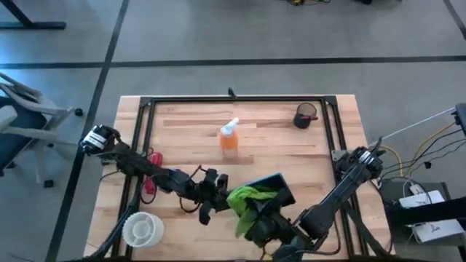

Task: Apply microfiber cloth
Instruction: Wipe the front and back of the blue cellphone with the green microfiber cloth

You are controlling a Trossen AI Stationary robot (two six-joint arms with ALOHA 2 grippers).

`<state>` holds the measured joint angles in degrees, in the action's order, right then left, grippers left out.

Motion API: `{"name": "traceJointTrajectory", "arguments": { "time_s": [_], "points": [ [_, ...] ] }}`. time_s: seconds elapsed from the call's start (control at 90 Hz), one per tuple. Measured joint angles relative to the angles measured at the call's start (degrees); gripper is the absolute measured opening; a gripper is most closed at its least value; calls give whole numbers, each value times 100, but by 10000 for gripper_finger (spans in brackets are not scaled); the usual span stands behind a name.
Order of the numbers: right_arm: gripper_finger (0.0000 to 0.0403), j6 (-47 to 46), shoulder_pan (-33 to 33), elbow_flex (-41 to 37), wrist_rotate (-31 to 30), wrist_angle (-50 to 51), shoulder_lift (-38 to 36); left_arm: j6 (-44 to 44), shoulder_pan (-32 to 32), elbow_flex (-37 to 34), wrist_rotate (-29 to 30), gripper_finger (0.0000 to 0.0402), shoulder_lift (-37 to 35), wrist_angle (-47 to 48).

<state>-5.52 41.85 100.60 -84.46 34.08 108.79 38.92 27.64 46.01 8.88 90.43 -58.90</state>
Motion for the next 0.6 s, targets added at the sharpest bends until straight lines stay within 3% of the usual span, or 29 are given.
{"name": "traceJointTrajectory", "arguments": {
  "time_s": [0.111,0.233,0.467,0.6],
  "points": [
    [0,-2340,-44,-12,65,1800,-47,182,-69,-454,156,7,5,-399],
    [0,-3891,-121,-55,82,2761,57,558,-148,-864,388,7,45,-764],
    [0,-4897,-444,-477,84,2710,298,1223,-274,-1186,543,7,439,-1353],
    [0,-4826,-536,-536,19,2168,424,1246,-266,-1164,615,7,587,-1393]
  ]
}}
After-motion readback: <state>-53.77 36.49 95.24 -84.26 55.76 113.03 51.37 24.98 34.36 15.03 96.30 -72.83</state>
